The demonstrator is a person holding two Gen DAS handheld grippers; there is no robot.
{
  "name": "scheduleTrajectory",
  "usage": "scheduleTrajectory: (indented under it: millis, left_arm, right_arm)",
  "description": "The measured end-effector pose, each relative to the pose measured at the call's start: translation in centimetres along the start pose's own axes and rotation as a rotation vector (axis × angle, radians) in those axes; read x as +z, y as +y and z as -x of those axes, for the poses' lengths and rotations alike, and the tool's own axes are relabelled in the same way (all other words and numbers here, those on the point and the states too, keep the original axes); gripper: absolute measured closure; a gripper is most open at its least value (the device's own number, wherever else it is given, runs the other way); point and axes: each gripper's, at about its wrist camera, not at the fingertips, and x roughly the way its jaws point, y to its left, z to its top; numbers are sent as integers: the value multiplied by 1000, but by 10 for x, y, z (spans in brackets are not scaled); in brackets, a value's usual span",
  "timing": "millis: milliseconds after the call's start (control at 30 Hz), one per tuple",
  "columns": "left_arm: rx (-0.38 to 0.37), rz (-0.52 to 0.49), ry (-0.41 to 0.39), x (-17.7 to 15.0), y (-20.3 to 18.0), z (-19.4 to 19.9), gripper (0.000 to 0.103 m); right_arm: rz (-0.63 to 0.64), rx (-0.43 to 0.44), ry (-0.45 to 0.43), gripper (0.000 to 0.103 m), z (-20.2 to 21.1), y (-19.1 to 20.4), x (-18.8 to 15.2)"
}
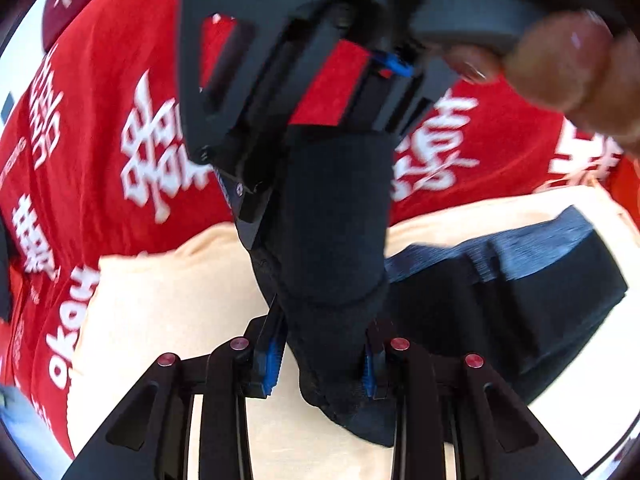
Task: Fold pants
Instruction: 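Fold the held end over onto the stack with the left gripper while the right gripper holds the stack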
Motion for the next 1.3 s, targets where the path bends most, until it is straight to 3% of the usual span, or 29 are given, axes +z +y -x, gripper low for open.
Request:
scheduleTrajectory:
  millis: [133, 367, 533, 733, 1067, 1200, 1300]
  left_arm:
    - [-66, -49, -38, 18, -38, 23, 71]
    - [-178, -184, -37, 38, -128, 45, 71]
    - [-213, -299, 11, 32, -205, 38, 71]
    - [-186, -409, 117, 12, -274, 0, 72]
    - [-141, -442, 210, -4, -303, -26, 71]
    - [-181, -392, 251, -5, -285, -16, 35]
    - [-230, -354, 274, -6, -267, -4, 34]
  right_arm:
    - [-90, 76, -123, 84, 50, -37, -40]
    - [-252, 177, -331, 84, 122, -120, -146]
    - [-368, 216, -412, 84, 137, -186, -219]
    - [-478, 225, -409, 84, 108, -257, -269]
    - [-555, 229, -394, 83, 66, -310, -302]
    - [-569, 222, -403, 83, 65, -306, -308]
    - [-548, 164, -388, 83, 68, -301, -312]
